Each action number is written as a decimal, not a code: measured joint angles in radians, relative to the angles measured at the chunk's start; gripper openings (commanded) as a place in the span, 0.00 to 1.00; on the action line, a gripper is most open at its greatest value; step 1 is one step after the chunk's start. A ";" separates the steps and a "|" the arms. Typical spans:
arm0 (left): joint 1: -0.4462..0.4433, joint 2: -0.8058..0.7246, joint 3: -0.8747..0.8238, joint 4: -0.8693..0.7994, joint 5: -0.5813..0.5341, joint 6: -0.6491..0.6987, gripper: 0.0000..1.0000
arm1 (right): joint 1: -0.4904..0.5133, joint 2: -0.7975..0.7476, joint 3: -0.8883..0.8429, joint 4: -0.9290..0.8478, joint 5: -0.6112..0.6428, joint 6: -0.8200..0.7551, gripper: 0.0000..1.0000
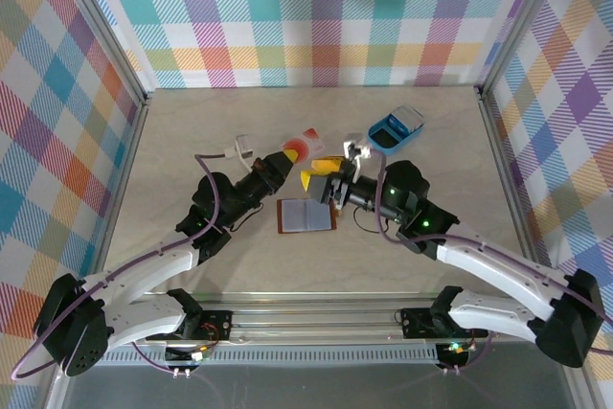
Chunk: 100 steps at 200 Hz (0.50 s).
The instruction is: Put the credit cards into the card holder
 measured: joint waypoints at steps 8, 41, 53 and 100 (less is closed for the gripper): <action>0.000 -0.006 -0.002 0.001 -0.011 0.006 0.00 | -0.032 0.028 -0.023 0.053 -0.035 0.124 0.48; 0.000 -0.049 -0.029 0.016 -0.043 0.011 0.00 | -0.092 0.135 -0.048 0.200 -0.133 0.455 0.42; -0.001 -0.051 -0.032 0.023 -0.045 0.011 0.00 | -0.092 0.154 -0.047 0.241 -0.159 0.527 0.39; -0.001 -0.044 -0.034 0.027 -0.043 0.006 0.00 | -0.092 0.195 -0.032 0.384 -0.185 0.690 0.33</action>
